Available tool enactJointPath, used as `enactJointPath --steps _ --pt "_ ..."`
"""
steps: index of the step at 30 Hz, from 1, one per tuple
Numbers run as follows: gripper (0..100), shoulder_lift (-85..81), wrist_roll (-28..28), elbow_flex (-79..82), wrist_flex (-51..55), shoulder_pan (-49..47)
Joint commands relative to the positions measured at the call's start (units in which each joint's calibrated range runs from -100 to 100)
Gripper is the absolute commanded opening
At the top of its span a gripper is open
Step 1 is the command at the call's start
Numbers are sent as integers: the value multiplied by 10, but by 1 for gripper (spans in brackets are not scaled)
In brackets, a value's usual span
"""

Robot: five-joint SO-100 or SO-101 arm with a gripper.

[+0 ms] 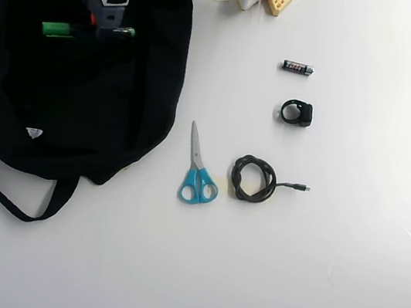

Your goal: Put the green marker into the black bag

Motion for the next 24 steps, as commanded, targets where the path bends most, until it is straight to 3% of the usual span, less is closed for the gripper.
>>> enactJointPath --steps 1,6,11,14,20,24 --pt "2 71 4 -106 -9 51" --pt "3 107 2 -132 -8 93" --pt "15 93 -1 -124 0 87" --pt "19 63 -23 -131 66 59" --pt "19 -166 -24 -112 203 -132" --pt "18 -189 -24 -74 203 -352"
